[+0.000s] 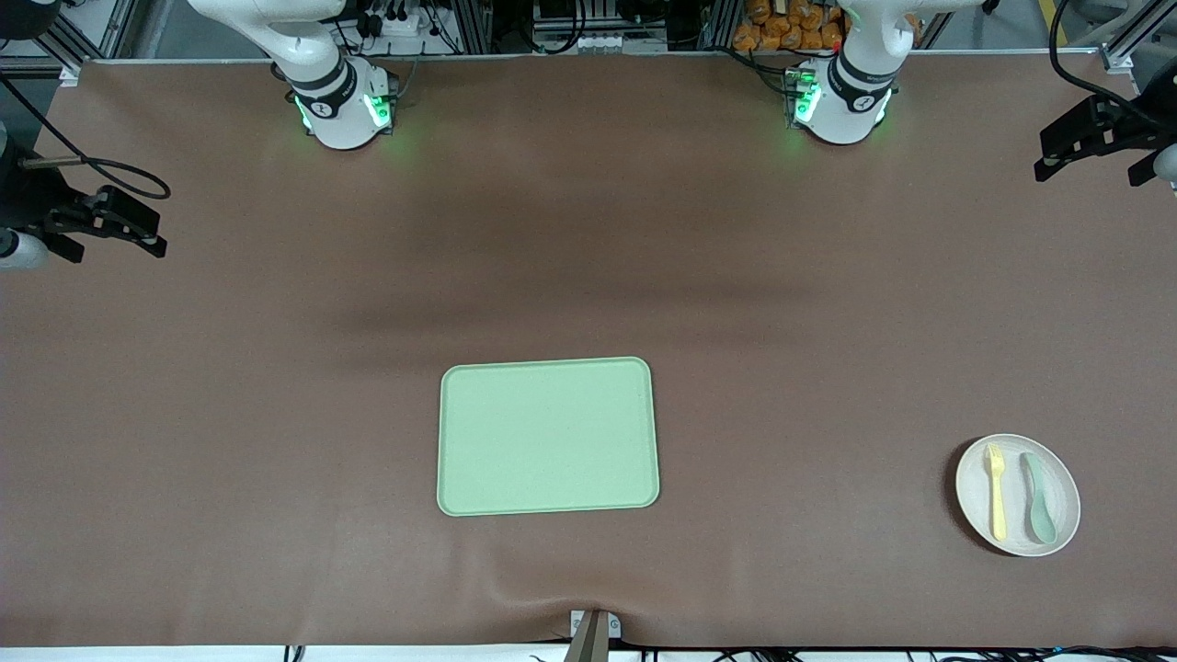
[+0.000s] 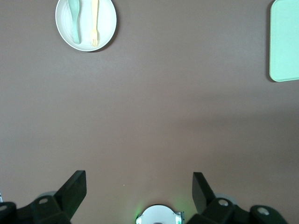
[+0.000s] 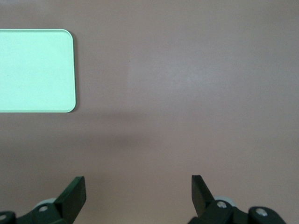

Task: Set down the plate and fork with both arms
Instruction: 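Move the left gripper down toward the white plate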

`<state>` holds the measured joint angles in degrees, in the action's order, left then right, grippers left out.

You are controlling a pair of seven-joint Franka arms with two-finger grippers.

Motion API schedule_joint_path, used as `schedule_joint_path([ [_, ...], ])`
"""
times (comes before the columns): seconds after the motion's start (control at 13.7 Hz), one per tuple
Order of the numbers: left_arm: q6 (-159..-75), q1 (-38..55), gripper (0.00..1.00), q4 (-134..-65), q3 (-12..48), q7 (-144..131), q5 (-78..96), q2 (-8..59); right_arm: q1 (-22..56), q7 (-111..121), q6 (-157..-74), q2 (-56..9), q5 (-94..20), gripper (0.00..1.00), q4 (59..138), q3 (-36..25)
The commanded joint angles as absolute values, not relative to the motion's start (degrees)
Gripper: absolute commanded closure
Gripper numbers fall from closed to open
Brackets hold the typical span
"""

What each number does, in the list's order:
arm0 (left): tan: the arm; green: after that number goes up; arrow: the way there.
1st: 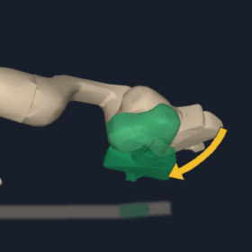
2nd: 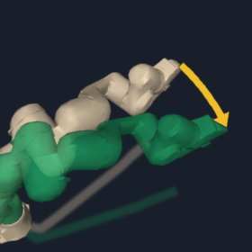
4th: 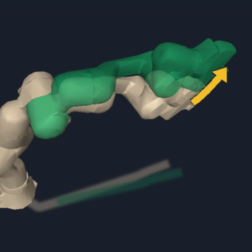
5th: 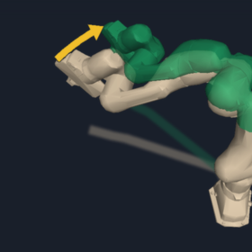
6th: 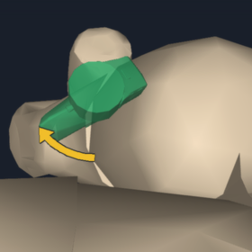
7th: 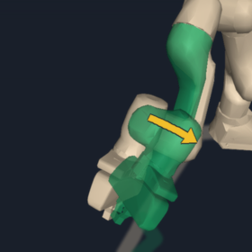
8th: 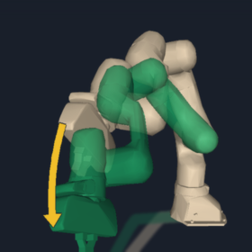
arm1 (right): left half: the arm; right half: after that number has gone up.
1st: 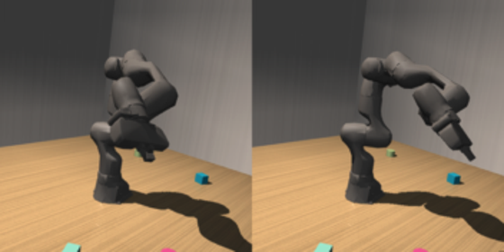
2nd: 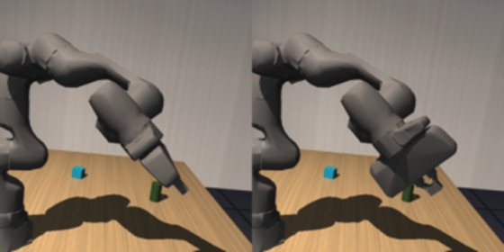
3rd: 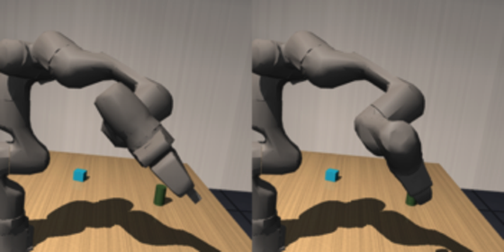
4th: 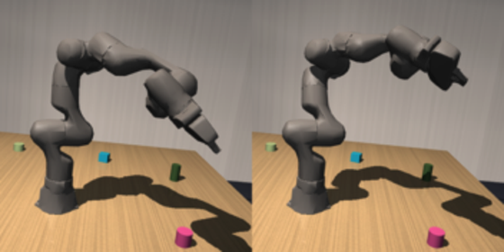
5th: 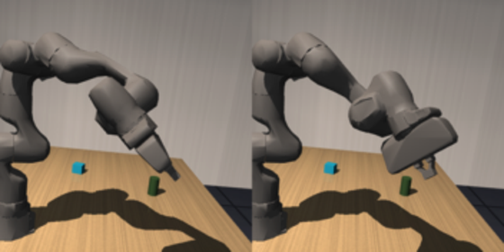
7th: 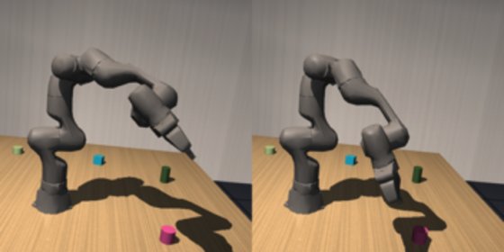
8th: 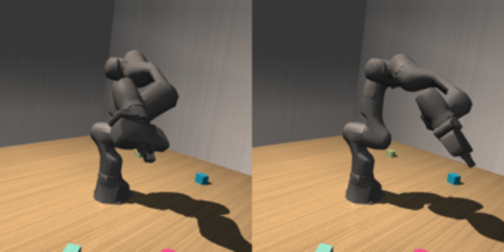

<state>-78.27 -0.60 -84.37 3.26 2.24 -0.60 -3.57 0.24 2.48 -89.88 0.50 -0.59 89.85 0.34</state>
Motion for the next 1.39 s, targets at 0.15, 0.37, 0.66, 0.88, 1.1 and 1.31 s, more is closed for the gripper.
schedule_joint_path([
  [0.15, -78.0, -0.8, 0.0, -84.3, 3.4, 2.6, -1.2, -1.7, -0.4, 3.1, -89.6, 1.7, -0.4, 0.0, 90.5, 0.8],
  [0.37, -78.0, -0.7, 0.0, -84.2, 3.4, 2.5, -1.6, 2.1, -0.4, 3.1, -89.6, 1.7, -0.4, 0.0, 90.5, 0.8],
  [0.66, -80.4, -4.2, 0.0, -83.8, 3.3, 3.2, -1.3, 7.3, -0.4, 3.1, -89.6, 1.7, -0.4, 0.0, 90.5, 0.8],
  [0.88, -86.1, -8.9, 0.0, -83.8, 3.4, 3.7, -1.0, 13.3, -0.4, 3.1, -89.6, 1.7, -0.4, 0.0, 90.5, 0.8],
  [1.1, -96.0, -10.4, 0.0, -83.2, 3.2, 3.5, -3.1, 20.5, -0.4, 3.1, -89.6, 1.7, -0.4, 0.0, 90.5, 0.8],
  [1.31, -107.9, -12.5, 0.0, -81.0, 3.3, 2.7, -4.4, 27.7, -0.5, 3.1, -89.6, 1.7, -0.4, 0.0, 90.5, 0.8],
])
